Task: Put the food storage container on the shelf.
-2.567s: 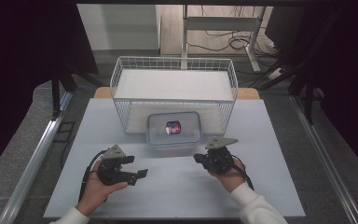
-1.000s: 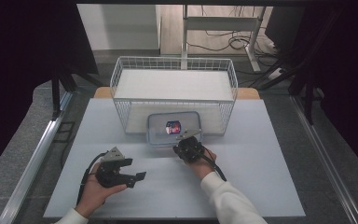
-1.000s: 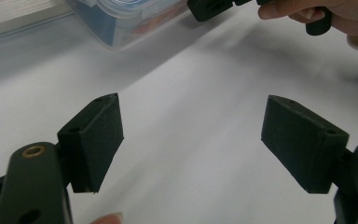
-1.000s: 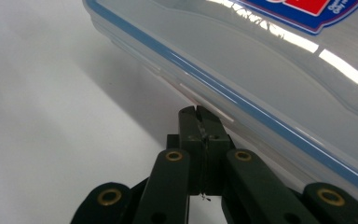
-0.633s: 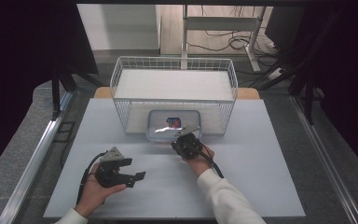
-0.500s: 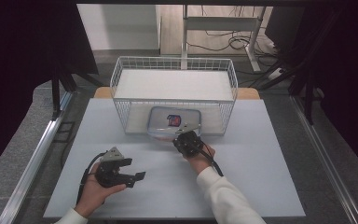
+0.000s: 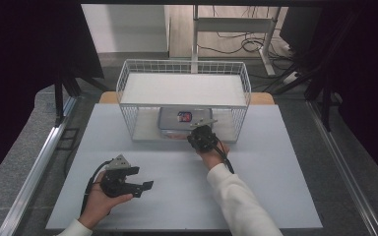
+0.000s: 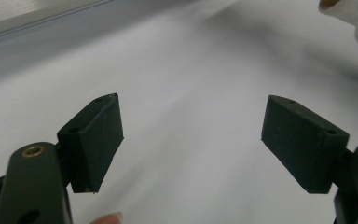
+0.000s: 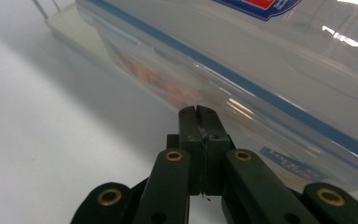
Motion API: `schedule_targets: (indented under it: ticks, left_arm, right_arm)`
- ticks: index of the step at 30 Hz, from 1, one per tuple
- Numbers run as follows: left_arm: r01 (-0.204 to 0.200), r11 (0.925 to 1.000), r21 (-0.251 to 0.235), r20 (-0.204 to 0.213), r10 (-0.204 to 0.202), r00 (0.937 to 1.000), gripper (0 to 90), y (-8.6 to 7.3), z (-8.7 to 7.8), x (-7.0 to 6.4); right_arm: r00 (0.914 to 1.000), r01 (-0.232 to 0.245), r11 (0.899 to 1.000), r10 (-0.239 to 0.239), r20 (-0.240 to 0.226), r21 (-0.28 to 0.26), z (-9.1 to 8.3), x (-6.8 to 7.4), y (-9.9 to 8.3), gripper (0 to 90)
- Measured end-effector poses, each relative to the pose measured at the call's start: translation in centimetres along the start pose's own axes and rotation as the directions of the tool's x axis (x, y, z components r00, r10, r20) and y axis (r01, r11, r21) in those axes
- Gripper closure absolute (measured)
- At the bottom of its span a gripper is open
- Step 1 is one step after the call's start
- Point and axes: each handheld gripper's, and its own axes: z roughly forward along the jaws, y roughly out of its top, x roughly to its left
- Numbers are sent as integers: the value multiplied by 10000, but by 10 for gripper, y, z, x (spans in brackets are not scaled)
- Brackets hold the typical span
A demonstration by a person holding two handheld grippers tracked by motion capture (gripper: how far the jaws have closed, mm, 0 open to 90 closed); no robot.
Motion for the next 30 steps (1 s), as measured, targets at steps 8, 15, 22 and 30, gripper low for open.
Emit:
schedule_targets:
  ticks: [8, 15, 22, 30]
  left_arm:
    - [-49, 10000, 68, 10, 49, 10000, 206, 0, 0, 1]
    - [-2, 10000, 60, 16, 2, 10000, 206, 0, 2, 1]
    - [17, 10000, 54, -10, -17, 10000, 206, 0, 2, 2]
    - [-7, 10000, 78, -49, 7, 10000, 206, 0, 2, 2]
  right_arm:
    - [9998, -153, 9999, 153, 94, 16, 5, -3, 5, 892]
    - [9996, -219, 9997, 220, 198, -64, 10, -4, 8, 893]
    - [9994, -166, 9998, 165, 300, 54, 10, -4, 2, 893]
    - [9988, 475, 9989, -474, -144, 15, -21, 3, -13, 892]
